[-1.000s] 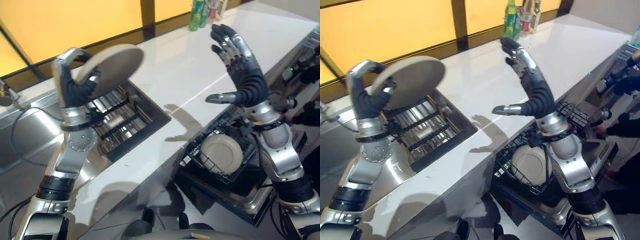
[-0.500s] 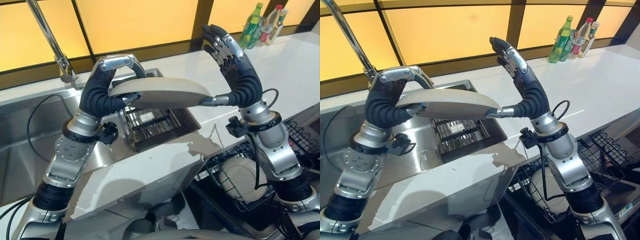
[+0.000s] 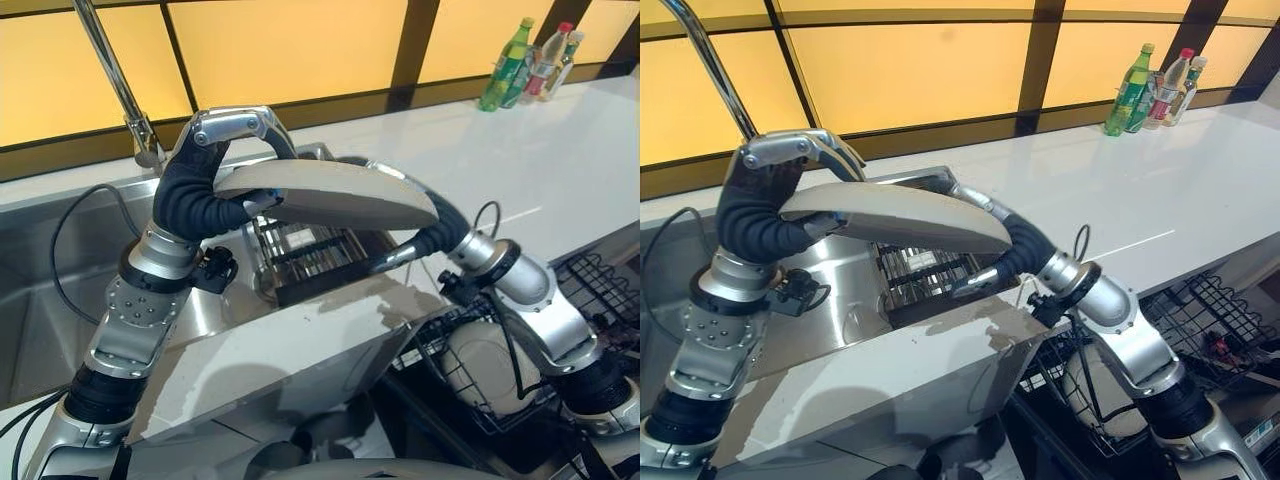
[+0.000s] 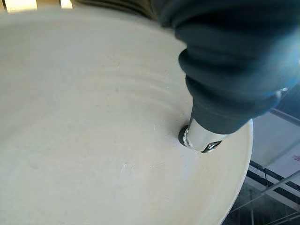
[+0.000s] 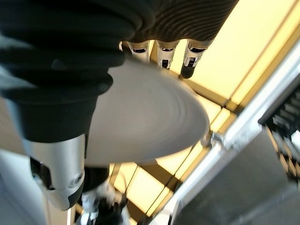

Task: Pick up plates and place into dishwasher.

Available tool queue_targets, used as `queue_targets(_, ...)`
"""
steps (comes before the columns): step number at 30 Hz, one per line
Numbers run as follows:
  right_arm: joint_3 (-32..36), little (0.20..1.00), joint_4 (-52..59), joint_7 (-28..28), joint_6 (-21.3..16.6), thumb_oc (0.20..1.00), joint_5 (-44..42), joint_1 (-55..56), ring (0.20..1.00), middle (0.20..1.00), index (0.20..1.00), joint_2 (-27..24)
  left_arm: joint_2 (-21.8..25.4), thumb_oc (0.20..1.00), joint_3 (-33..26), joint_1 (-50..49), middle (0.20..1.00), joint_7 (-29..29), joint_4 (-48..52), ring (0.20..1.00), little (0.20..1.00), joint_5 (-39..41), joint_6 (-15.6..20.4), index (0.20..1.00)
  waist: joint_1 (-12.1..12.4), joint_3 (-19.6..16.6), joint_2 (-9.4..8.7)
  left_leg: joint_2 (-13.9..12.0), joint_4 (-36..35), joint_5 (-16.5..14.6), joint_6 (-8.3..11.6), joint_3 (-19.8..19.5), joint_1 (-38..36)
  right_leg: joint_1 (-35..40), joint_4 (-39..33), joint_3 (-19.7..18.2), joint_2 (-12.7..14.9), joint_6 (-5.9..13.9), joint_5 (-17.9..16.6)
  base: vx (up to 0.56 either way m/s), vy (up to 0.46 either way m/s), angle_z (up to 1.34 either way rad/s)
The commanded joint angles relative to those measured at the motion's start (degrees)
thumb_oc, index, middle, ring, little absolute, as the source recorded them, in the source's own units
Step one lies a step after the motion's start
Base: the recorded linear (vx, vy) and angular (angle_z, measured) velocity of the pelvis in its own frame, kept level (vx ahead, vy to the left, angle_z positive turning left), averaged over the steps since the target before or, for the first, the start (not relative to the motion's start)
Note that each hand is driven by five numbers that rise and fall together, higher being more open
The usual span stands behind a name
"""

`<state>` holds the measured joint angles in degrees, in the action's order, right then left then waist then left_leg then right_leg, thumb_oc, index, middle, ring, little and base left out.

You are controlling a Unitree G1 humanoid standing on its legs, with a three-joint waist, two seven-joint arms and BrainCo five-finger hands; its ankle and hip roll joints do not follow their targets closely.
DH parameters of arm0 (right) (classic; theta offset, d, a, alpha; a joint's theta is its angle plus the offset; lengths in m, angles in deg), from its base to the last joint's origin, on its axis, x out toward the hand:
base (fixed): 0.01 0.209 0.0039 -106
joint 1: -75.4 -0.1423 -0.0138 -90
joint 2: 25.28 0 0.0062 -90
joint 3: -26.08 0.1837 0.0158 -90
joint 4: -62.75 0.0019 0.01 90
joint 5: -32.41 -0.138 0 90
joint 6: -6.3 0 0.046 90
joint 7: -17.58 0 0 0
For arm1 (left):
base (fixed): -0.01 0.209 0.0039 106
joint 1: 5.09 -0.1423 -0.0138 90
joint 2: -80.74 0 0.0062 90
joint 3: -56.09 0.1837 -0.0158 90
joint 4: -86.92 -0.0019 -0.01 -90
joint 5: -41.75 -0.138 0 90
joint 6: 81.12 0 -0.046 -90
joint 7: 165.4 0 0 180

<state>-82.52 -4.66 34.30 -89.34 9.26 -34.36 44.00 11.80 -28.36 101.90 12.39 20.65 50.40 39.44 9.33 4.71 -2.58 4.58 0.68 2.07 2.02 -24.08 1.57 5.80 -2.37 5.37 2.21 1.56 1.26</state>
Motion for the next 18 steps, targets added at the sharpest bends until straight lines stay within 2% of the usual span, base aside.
queue_targets(1,-1.69,1.000,4.26,-2.04,-1.74,1.000,1.76,-1.77,1.000,1.000,1.000,1.85,-0.48,0.200,1.40,0.55,0.200,-1.93,0.33,0.200,0.200,1.26,-0.01,0.200,0.41,-4.62,-0.15,0.06,-2.95,0.02,-2.78,3.70,-2.94,-3.39,8.26,-1.66,-0.28,0.60,3.07,0.00,0.000,0.00)
queue_targets(7,-2.47,1.000,4.67,-7.07,-0.69,1.000,6.07,-3.73,1.000,1.000,1.000,3.37,-1.70,0.200,2.12,0.64,0.200,-1.70,0.25,0.200,0.200,1.59,-0.71,0.200,0.77,-4.75,0.14,0.31,-3.44,0.38,-2.91,3.23,-3.04,-3.14,8.04,-1.32,-0.23,0.52,2.99,0.00,0.008,0.03)
queue_targets(8,-2.36,0.953,4.66,-7.83,-0.58,0.953,6.41,-3.80,0.953,0.953,0.953,3.67,-1.92,0.200,2.10,0.57,0.200,-1.71,0.10,0.200,0.200,1.48,-0.62,0.200,0.83,-4.77,0.19,0.35,-3.49,0.40,-2.94,3.19,-3.03,-3.09,7.96,-1.27,-0.20,0.52,2.95,-0.01,0.016,0.03)
queue_targets(9,-2.31,0.846,4.44,-8.25,-0.53,0.846,6.66,-3.90,0.846,0.846,0.846,4.10,-2.10,0.200,2.23,0.55,0.200,-1.77,0.06,0.200,0.200,1.42,-0.66,0.200,0.89,-4.75,0.26,0.40,-3.50,0.41,-2.96,3.11,-3.00,-3.10,7.91,-1.26,-0.20,0.53,2.93,-0.01,0.013,0.03)
queue_targets(10,-2.23,0.802,4.33,-9.14,-0.50,0.802,6.95,-3.92,0.802,0.802,0.802,4.84,-2.41,0.200,2.34,0.53,0.200,-1.57,0.12,0.200,0.200,1.70,-1.10,0.200,1.04,-4.76,0.32,0.44,-3.52,0.43,-2.98,3.03,-2.97,-3.08,7.86,-1.14,-0.15,0.56,2.89,-0.01,0.009,0.03)
queue_targets(14,-1.19,0.925,4.03,-13.36,-1.49,0.925,5.61,-4.32,0.925,0.925,0.925,6.65,-2.99,0.200,2.71,0.74,0.200,-1.52,-0.23,0.200,0.200,2.12,-1.86,0.200,1.29,-4.74,0.43,0.52,-3.59,0.33,-3.07,2.97,-3.18,-2.84,7.60,-0.79,0.06,0.60,2.73,0.00,0.002,0.03)
queue_targets(15,-0.54,0.909,4.04,-14.20,-1.96,0.909,4.75,-4.26,0.909,0.909,0.909,7.41,-3.23,0.200,2.68,0.59,0.200,-1.43,-0.34,0.200,0.200,2.53,-2.07,0.200,1.33,-4.78,0.52,0.55,-3.58,0.27,-3.11,3.01,-3.20,-2.78,7.50,-0.70,0.15,0.66,2.67,0.00,0.004,0.03)
queue_targets(16,-0.16,0.846,4.04,-14.90,-2.44,0.846,4.15,-4.09,0.846,0.846,0.846,8.25,-3.54,0.200,2.64,0.42,0.200,-1.38,-0.46,0.200,0.200,2.78,-2.25,0.200,1.35,-4.85,0.61,0.57,-3.63,0.24,-3.14,3.09,-3.22,-2.74,7.35,-0.68,0.22,0.69,2.58,0.00,0.006,0.04)
queue_targets(17,0.05,0.551,3.89,-15.56,-3.12,0.551,3.36,-3.89,0.551,0.551,0.551,8.99,-3.88,0.200,2.67,0.27,0.200,-1.32,-0.72,0.200,0.200,3.00,-2.36,0.200,1.37,-4.89,0.67,0.58,-3.63,0.23,-3.18,3.20,-3.23,-2.69,7.24,-0.70,0.28,0.72,2.49,0.00,0.000,0.00)
queue_targets(18,0.29,0.216,3.90,-15.93,-3.41,0.216,2.57,-3.44,0.216,0.216,0.216,9.98,-4.34,0.200,2.76,0.06,0.200,-1.26,-0.86,0.200,0.200,2.99,-2.51,0.200,1.37,-4.92,0.80,0.54,-3.68,0.17,-3.21,3.33,-3.30,-2.65,7.16,-0.61,0.38,0.79,2.47,0.00,0.000,0.00)
